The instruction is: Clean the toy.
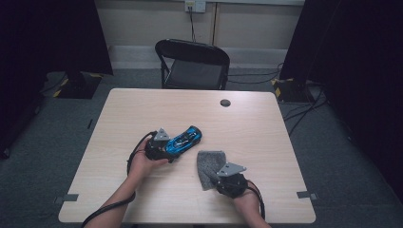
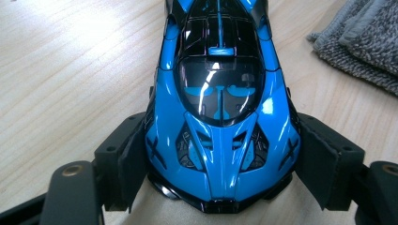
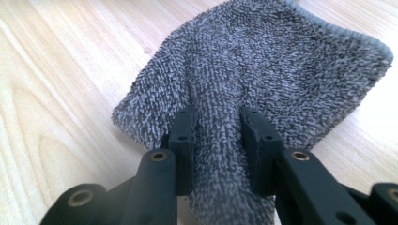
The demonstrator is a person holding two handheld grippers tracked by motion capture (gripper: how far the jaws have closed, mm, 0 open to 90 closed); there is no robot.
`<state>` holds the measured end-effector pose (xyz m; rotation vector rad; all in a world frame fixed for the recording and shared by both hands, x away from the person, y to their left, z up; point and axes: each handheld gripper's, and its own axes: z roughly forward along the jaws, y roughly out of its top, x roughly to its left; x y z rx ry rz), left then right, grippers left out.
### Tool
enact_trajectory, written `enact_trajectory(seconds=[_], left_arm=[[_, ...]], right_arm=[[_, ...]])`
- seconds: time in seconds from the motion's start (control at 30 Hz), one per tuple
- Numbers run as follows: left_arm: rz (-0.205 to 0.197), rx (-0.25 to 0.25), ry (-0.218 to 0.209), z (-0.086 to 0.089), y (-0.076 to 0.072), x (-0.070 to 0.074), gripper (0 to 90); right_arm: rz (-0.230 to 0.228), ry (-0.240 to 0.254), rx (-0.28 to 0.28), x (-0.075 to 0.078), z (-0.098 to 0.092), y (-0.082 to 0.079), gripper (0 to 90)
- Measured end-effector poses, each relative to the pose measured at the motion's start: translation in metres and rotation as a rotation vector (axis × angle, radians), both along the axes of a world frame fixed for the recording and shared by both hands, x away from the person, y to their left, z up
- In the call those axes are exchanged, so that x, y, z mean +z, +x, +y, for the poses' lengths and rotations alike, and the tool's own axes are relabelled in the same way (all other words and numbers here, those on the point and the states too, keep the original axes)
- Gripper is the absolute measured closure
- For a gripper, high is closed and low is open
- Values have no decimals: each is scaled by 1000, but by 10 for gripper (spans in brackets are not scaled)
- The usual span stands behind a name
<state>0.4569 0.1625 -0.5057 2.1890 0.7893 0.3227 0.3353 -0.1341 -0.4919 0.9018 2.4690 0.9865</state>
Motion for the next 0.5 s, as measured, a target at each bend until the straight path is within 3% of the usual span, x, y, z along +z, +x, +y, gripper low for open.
enact_trajectory(seconds=[0.13,0.33,0.5], left_arm=[[0,0,0,0,0,0,250],[0,0,0,0,0,0,250],[0,0,0,0,0,0,250]], right_arm=[[16,-3,2,1,0,2,682],[37,-15,19,3,3,3,783],[55,-6,33,6,1,6,801]])
